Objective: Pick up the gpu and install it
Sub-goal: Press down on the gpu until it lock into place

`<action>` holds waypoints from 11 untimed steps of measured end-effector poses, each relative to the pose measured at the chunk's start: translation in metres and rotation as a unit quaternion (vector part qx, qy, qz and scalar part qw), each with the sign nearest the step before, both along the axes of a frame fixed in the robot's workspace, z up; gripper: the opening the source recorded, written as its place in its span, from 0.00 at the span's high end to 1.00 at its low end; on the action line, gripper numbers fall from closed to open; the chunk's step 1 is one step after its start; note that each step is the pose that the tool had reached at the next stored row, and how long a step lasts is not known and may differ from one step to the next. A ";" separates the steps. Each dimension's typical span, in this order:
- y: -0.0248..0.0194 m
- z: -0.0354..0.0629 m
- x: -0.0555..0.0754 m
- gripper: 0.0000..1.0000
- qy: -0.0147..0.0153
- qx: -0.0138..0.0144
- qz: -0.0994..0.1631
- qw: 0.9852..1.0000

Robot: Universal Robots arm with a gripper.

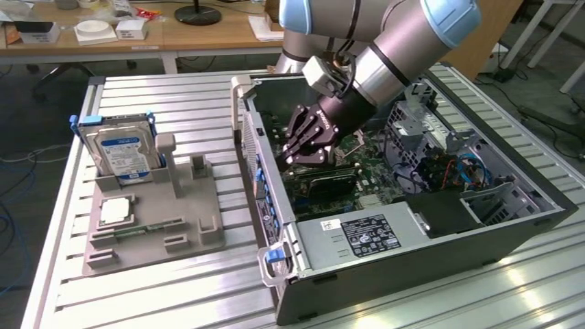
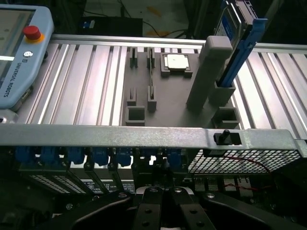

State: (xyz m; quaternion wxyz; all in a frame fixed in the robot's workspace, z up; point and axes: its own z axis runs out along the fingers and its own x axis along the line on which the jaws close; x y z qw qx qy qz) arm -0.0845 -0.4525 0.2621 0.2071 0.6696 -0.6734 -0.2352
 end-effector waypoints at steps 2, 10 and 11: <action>0.0000 -0.0009 0.000 0.90 0.001 0.000 0.000 1.000; 0.0000 -0.0096 0.003 0.90 0.002 0.000 0.000 1.000; 0.0000 -0.0097 0.006 0.90 0.002 0.000 0.000 1.000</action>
